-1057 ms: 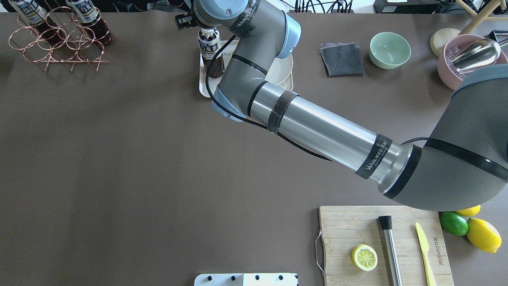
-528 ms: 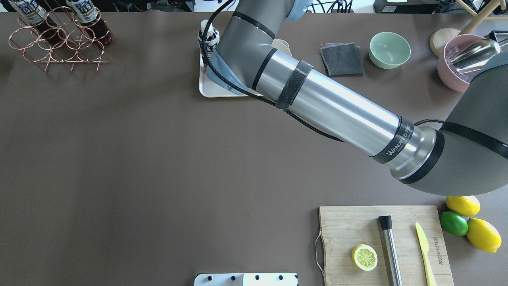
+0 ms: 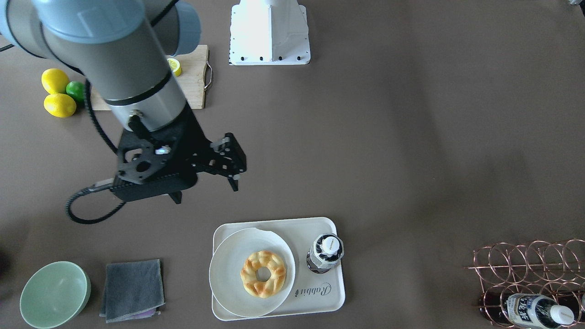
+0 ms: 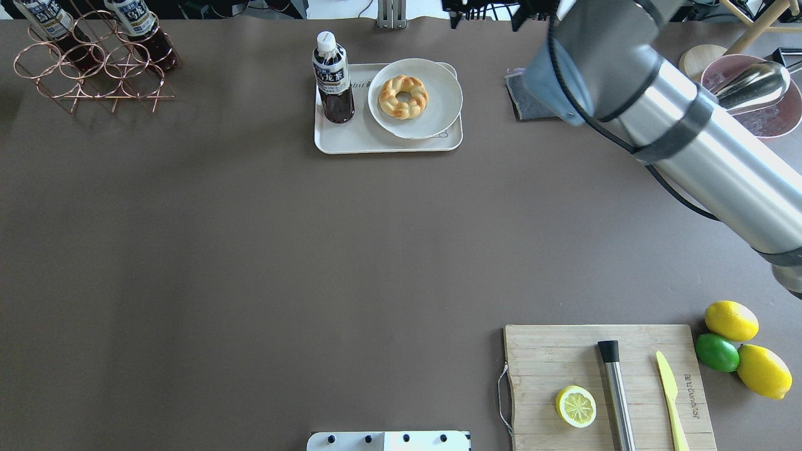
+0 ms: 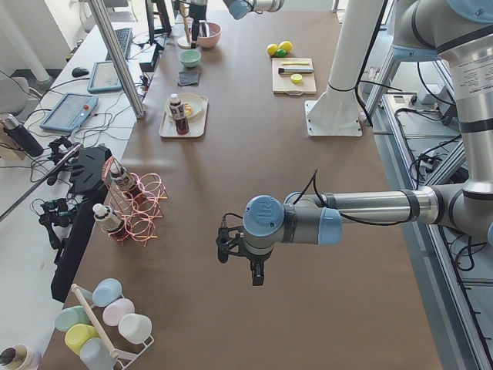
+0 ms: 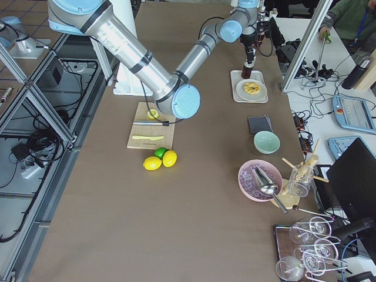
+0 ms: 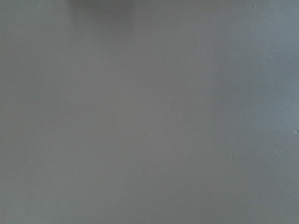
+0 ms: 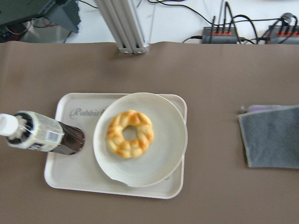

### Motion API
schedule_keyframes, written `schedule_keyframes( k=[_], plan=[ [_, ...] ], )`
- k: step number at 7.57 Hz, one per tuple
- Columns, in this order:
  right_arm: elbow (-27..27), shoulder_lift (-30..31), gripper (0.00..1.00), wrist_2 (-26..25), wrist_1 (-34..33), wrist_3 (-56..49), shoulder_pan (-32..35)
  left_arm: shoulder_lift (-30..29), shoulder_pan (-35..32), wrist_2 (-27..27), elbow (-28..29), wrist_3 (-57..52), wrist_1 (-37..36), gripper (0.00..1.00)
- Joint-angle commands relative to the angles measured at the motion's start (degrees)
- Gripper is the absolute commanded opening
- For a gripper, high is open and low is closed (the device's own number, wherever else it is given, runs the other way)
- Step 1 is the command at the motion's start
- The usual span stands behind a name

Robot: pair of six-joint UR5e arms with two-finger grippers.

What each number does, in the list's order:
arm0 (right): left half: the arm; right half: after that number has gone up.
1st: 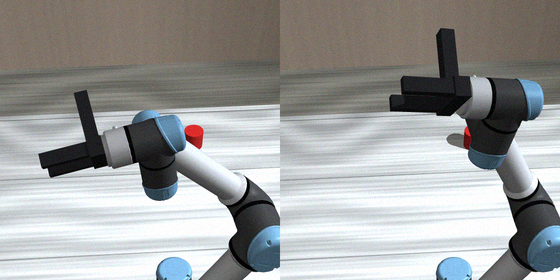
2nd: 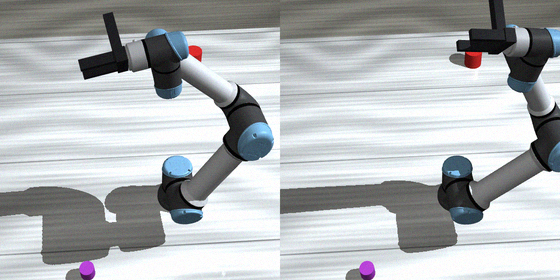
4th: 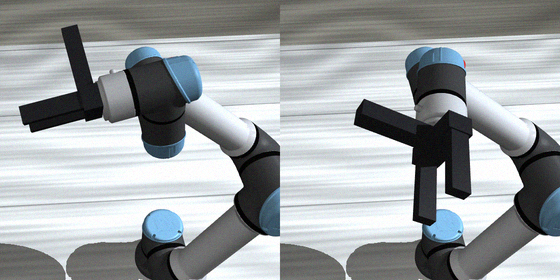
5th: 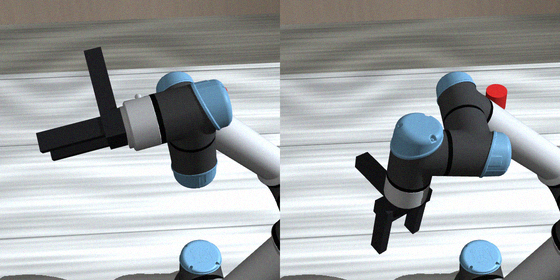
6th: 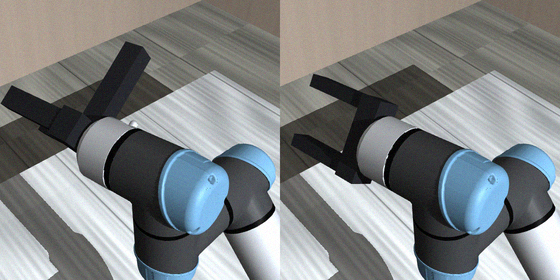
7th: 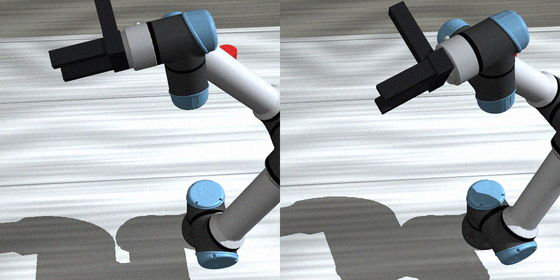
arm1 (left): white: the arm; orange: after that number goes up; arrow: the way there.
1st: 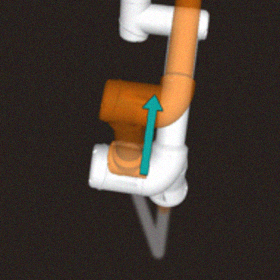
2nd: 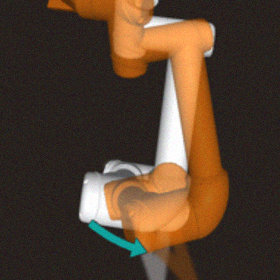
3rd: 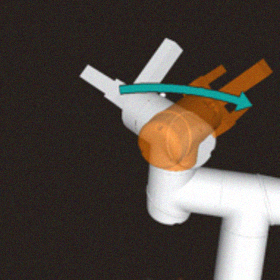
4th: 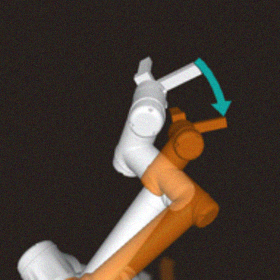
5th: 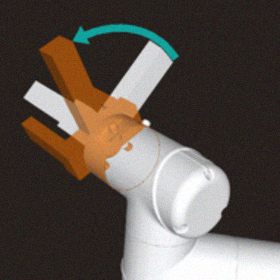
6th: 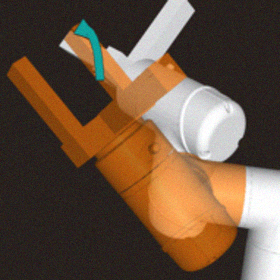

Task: Place tea on tray
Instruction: 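Open the right gripper and withdraw the right arm from the tray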

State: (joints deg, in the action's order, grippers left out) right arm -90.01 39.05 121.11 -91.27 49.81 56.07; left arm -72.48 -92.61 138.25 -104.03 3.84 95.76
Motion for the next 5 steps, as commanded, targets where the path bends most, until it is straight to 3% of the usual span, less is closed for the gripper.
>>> schedule_keyframes(
  k=[1, 3, 5],
  plan=[
    [-20.59, 27.21, 1.00, 1.85, -3.39, -3.47, 6.84, 0.14, 0.85, 0.09, 0.14, -0.06, 0.04, 0.98],
    [-23.80, 43.84, 1.00, 7.62, -3.48, -20.35, 14.82, -0.29, 3.49, -0.87, 0.49, 0.03, -0.05, 0.98],
    [-22.59, 58.97, 1.00, 6.96, -3.47, -44.69, 23.17, -0.21, 3.58, -0.88, 0.23, -0.06, -0.05, 0.98]
  ],
)
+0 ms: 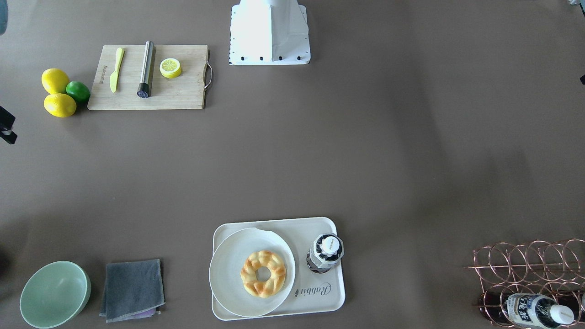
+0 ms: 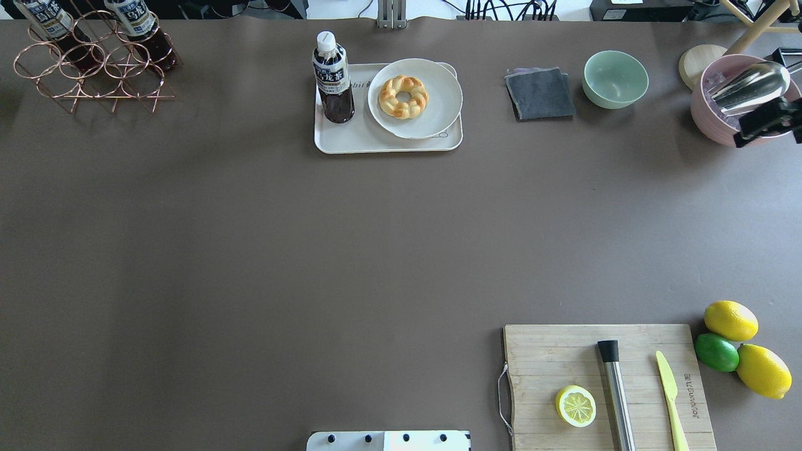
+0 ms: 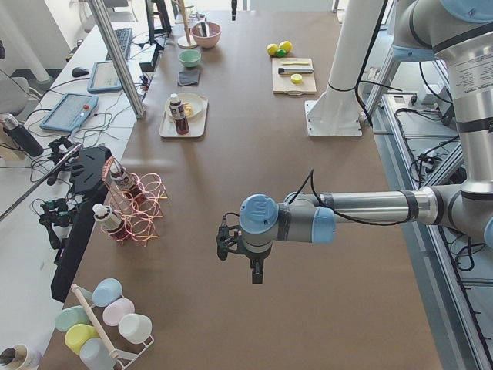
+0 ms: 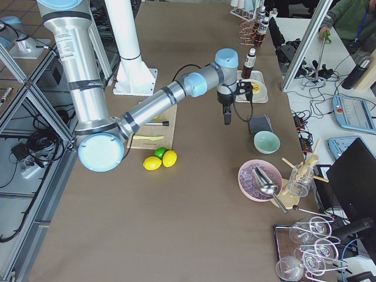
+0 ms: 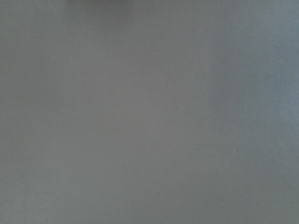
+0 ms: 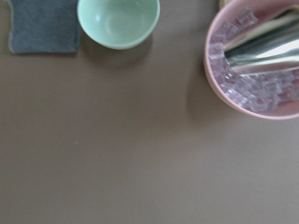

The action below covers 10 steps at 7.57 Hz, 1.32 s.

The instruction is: Place tea on tray

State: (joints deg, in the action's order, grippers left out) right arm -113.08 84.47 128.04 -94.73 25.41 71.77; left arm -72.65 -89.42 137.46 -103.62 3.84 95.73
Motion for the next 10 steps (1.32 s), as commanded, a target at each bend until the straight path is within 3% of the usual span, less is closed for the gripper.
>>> schedule_keyframes(
  k=[1, 3, 10],
  plan=[
    [2.75, 16.75, 1.00, -0.85, -0.01, -28.15, 12.73, 0.05, 0.99, -0.09, -0.27, 0.02, -0.02, 0.98],
    [8.64, 17.04, 1.00, -2.79, -0.01, -37.69, 17.78, -0.13, 2.58, -0.09, -0.18, 0.02, -0.36, 0.98],
    [10.07, 18.45, 1.00, -2.61, 0.78, -38.16, 19.73, 0.23, 2.58, -0.79, -0.18, 0.02, -0.37, 0.98]
  ],
)
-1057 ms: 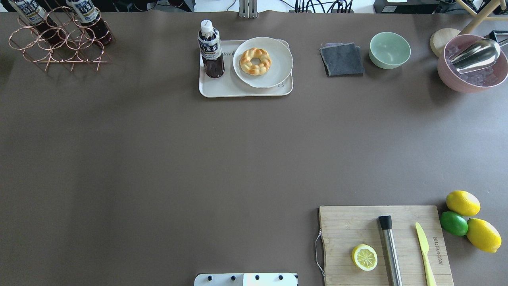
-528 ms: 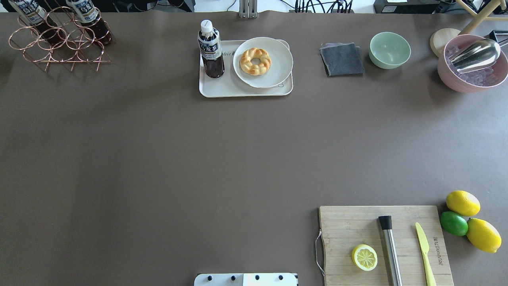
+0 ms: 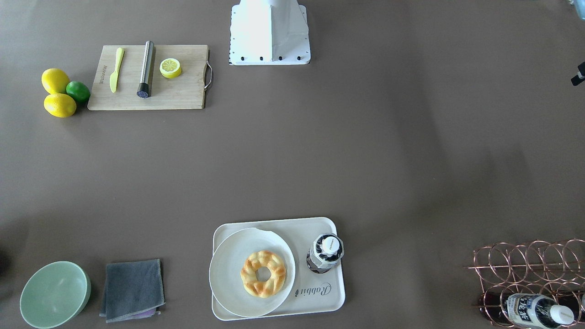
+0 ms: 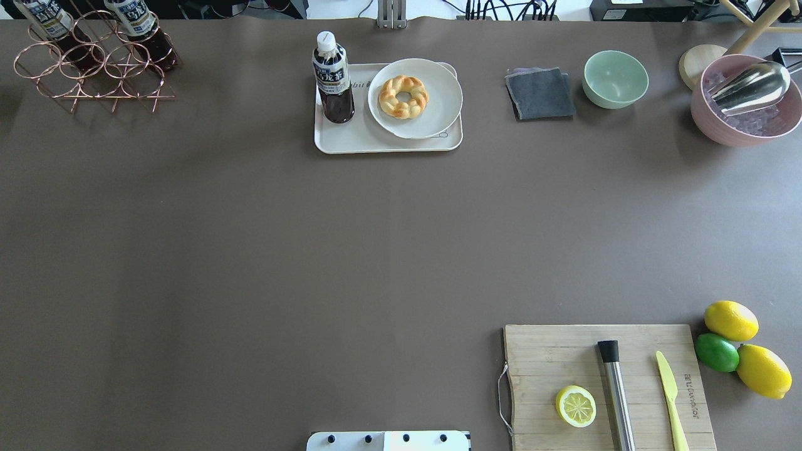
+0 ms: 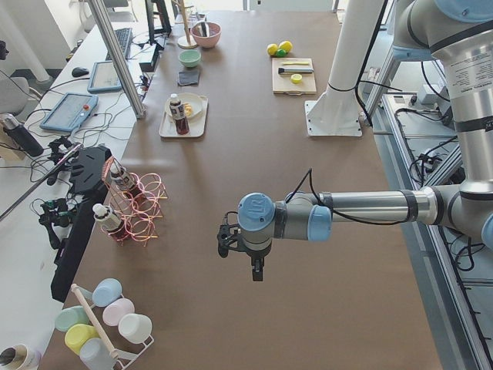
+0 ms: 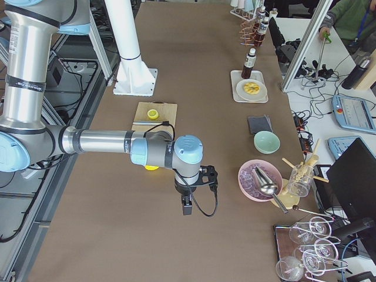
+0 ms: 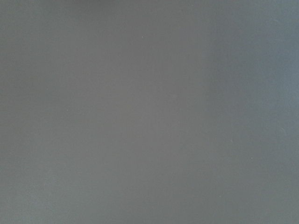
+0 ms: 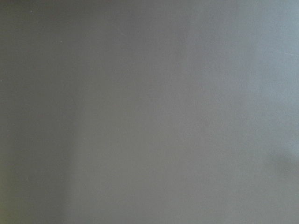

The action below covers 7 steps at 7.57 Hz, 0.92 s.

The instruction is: Place tea on tray

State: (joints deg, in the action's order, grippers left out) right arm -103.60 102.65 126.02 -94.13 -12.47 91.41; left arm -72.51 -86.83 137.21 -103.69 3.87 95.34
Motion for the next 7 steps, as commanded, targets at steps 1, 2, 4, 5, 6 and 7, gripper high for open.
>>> schedule_keyframes(
  k=[1, 2, 4, 5, 6, 7],
  plan=[
    [0.76, 0.27, 1.00, -0.69, 0.18, -0.10, 0.09, 0.00, 0.00, -1.24, -0.11, 0.00, 0.02, 0.98],
    [0.24, 0.18, 1.00, -0.69, 0.27, -0.27, 0.44, -0.26, 0.00, -1.94, -0.11, 0.00, 0.02, 0.98],
    [0.15, -0.26, 1.00, -0.52, 0.27, -0.28, 0.44, -0.09, 0.00, -2.04, -0.11, 0.00, 0.02, 0.98],
    [0.15, -0.35, 1.00, -0.60, 0.27, 0.07, 0.44, 0.09, 0.00, -2.04, 0.06, 0.00, -0.07, 0.98],
    [0.15, -0.26, 1.00, -0.60, 0.27, 0.08, 0.44, 0.09, 0.00, -2.04, -0.02, 0.00, -0.94, 0.98],
    [0.15, -0.26, 1.00, -0.52, 0.27, -0.10, 0.53, 0.09, 0.08, -2.04, 0.15, 0.00, -1.29, 0.98]
  ],
)
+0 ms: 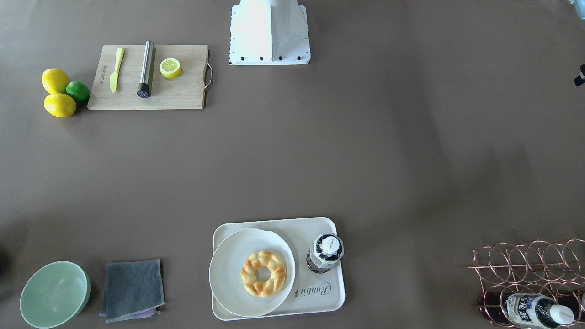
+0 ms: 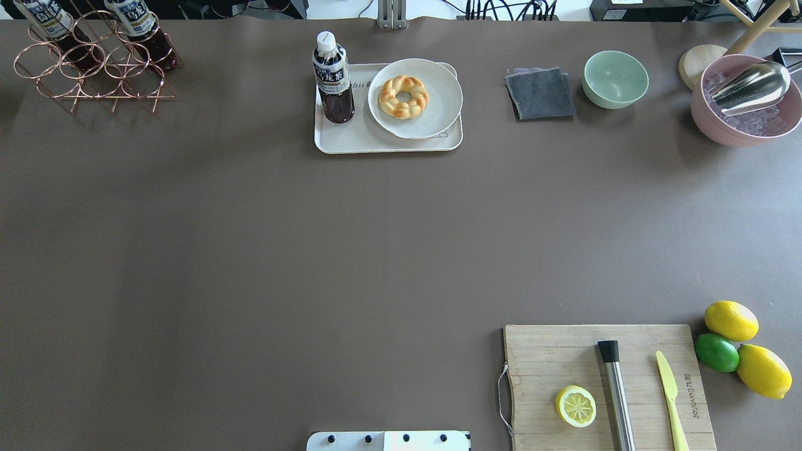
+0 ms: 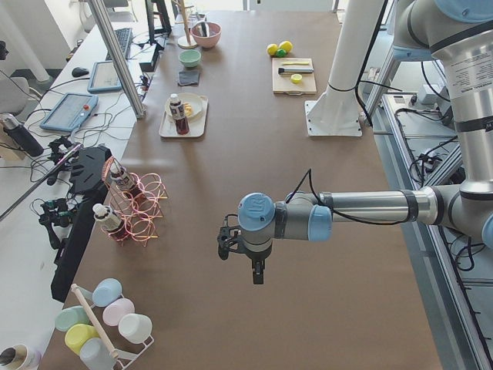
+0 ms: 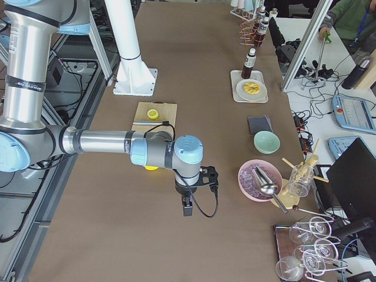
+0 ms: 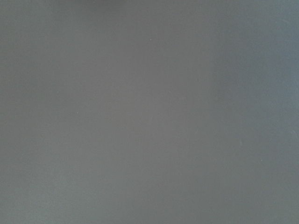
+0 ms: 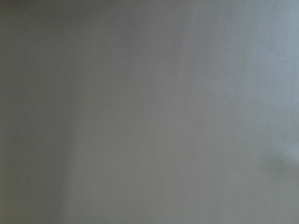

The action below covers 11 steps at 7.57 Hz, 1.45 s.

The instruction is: Place tea on tray

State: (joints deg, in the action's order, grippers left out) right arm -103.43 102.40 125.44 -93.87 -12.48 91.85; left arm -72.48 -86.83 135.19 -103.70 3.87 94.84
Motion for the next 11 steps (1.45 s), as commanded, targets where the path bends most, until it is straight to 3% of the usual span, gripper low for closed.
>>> schedule_keyframes(
  k=[1, 11],
  plan=[
    [-0.02, -0.18, 1.00, 0.07, 0.00, -0.09, 0.09, 0.05, 0.00, -0.01, 0.17, 0.00, -0.80, 0.98],
    [-1.51, -0.01, 1.00, 0.42, 0.00, 0.26, 0.09, 0.05, 0.09, -0.01, 0.26, 0.00, -0.80, 0.98]
  ],
)
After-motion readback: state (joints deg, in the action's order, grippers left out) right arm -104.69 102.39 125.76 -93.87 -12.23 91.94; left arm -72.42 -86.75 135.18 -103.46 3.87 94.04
